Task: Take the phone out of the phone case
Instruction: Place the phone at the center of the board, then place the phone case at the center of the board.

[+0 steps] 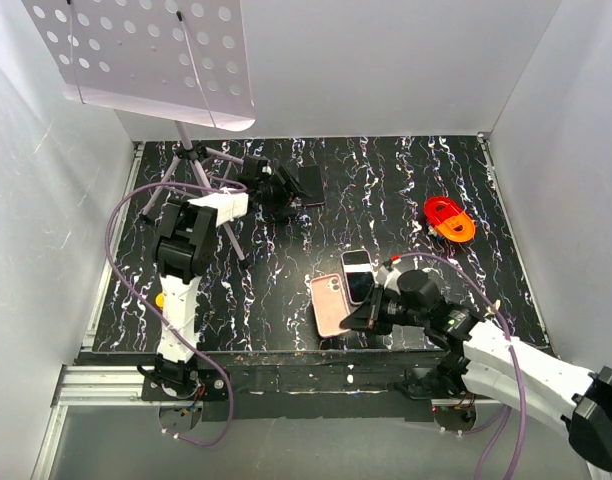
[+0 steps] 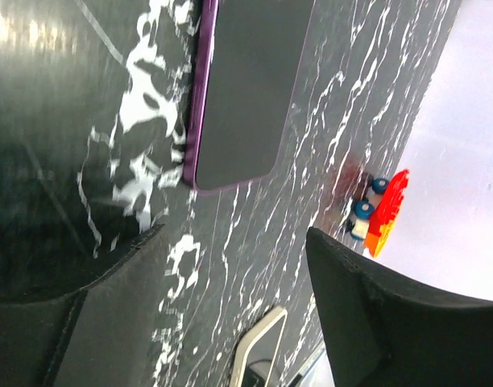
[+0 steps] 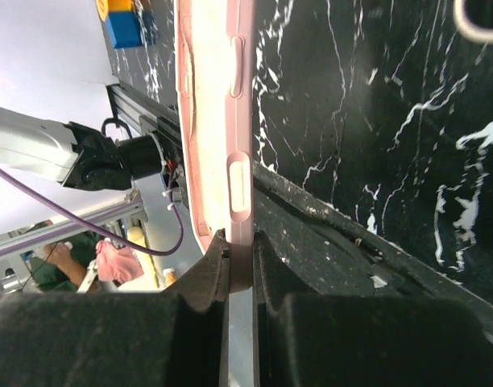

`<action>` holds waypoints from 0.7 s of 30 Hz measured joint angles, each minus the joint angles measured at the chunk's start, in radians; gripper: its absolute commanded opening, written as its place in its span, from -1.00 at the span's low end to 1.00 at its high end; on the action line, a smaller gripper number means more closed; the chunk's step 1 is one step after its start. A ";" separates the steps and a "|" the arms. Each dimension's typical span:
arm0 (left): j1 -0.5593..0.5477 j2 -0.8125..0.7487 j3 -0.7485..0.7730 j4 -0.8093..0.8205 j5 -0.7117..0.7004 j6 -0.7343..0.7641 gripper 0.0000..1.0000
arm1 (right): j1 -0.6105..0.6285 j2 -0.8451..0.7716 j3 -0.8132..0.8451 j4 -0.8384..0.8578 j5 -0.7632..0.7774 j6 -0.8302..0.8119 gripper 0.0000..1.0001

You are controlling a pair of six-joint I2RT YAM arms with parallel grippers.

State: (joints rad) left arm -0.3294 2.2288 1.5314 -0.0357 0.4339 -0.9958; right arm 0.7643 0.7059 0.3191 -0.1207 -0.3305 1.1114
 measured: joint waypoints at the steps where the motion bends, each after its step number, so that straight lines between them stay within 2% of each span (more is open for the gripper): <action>1: 0.000 -0.015 -0.012 -0.012 -0.002 0.003 0.39 | 0.030 0.031 -0.012 0.026 0.016 0.025 -0.97; 9: -0.024 -0.254 -0.221 -0.087 0.048 0.005 0.51 | 0.127 0.198 -0.043 0.207 0.103 0.160 -0.97; 13: -0.092 -0.439 -0.345 -0.084 0.080 0.008 0.57 | 0.174 0.278 -0.050 0.262 0.131 0.195 -0.93; 14: -0.106 -0.485 -0.371 -0.084 0.086 0.012 0.58 | 0.185 0.294 -0.050 0.267 0.136 0.197 -0.85; 17: -0.159 -0.650 -0.454 -0.087 0.101 0.039 0.64 | 0.218 0.351 -0.048 0.275 0.149 0.206 -0.21; 21: -0.185 -0.833 -0.506 -0.123 0.103 0.095 0.68 | 0.236 0.388 -0.046 0.275 0.148 0.207 0.29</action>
State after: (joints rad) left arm -0.5148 1.3960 1.0252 -0.1589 0.5365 -0.9009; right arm 1.0004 1.0939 0.2733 0.1539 -0.1822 1.3186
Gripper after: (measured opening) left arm 0.827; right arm 0.485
